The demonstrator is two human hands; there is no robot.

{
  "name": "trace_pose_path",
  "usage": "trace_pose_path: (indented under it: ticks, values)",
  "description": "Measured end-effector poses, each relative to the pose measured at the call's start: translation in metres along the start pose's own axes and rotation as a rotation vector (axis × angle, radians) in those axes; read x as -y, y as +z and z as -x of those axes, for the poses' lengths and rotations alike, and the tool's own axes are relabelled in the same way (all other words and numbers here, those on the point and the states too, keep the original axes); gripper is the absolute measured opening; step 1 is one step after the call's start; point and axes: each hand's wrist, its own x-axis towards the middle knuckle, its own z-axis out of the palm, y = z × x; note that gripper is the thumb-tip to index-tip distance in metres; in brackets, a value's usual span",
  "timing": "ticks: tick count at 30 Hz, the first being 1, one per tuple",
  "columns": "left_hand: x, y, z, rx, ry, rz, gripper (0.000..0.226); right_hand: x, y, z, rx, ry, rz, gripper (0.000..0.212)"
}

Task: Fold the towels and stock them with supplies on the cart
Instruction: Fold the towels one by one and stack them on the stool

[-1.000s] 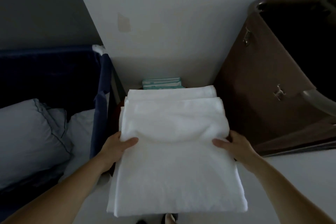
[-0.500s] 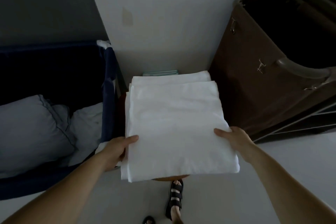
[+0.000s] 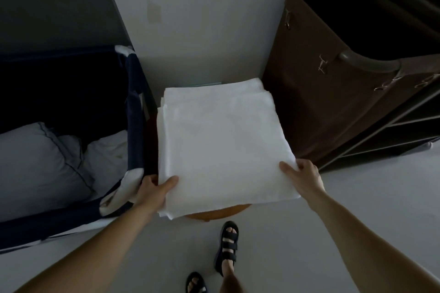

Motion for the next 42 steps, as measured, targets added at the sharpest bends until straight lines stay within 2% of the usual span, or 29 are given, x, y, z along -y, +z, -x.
trace_pose_path:
  ticks: [3, 5, 8, 11, 15, 19, 22, 25, 29, 31, 35, 38, 40, 42]
  values:
    - [0.003, 0.003, 0.009, 0.093, -0.077, 0.058, 0.058, 0.001, 0.004, 0.0, 0.088, 0.028, -0.054, 0.059]
    - [0.003, 0.005, 0.013, 0.108, -0.087, 0.031, 0.065, 0.003, 0.006, 0.002, 0.124, 0.052, -0.064, 0.063]
    - [0.0, 0.003, 0.017, -0.012, -0.073, -0.077, 0.076, 0.006, 0.005, 0.001, 0.089, 0.046, 0.089, 0.066]
    - [-0.008, -0.003, 0.016, -0.024, -0.108, -0.063, 0.077, 0.015, -0.001, -0.004, 0.105, 0.096, 0.091, 0.069]
    - [-0.025, -0.012, 0.008, 0.085, -0.211, 0.129, 0.067, 0.024, -0.011, -0.013, 0.169, 0.178, -0.079, 0.061]
    - [-0.036, -0.009, 0.008, 0.168, -0.237, 0.085, 0.07, 0.032, -0.012, -0.015, 0.19, 0.201, -0.167, 0.053]
    - [-0.058, -0.017, 0.011, 0.3, -0.293, 0.128, 0.063, 0.053, -0.019, -0.015, 0.282, 0.212, -0.239, 0.045]
    - [-0.099, -0.03, 0.007, 0.322, -0.267, 0.158, 0.046, 0.085, -0.032, -0.021, 0.312, 0.131, -0.269, 0.031]
    - [-0.184, -0.047, 0.006, 0.301, -0.08, 0.281, 0.016, 0.15, -0.057, -0.039, 0.195, -0.164, -0.286, 0.018]
    - [-0.228, -0.058, 0.007, 0.284, 0.06, 0.319, 0.014, 0.189, -0.074, -0.049, 0.123, -0.285, -0.293, 0.022]
    - [-0.287, -0.078, 0.01, 0.233, 0.263, 0.453, 0.01, 0.248, -0.103, -0.064, -0.001, -0.435, -0.353, 0.051]
    - [-0.287, -0.086, 0.003, 0.255, 0.255, 0.55, 0.019, 0.259, -0.11, -0.072, -0.042, -0.477, -0.43, 0.045]
    - [-0.263, -0.082, -0.007, 0.27, 0.205, 0.55, 0.015, 0.246, -0.105, -0.077, -0.019, -0.425, -0.443, 0.037]
    - [-0.226, -0.07, -0.019, 0.292, 0.131, 0.511, 0.013, 0.217, -0.088, -0.085, 0.026, -0.345, -0.408, 0.037]
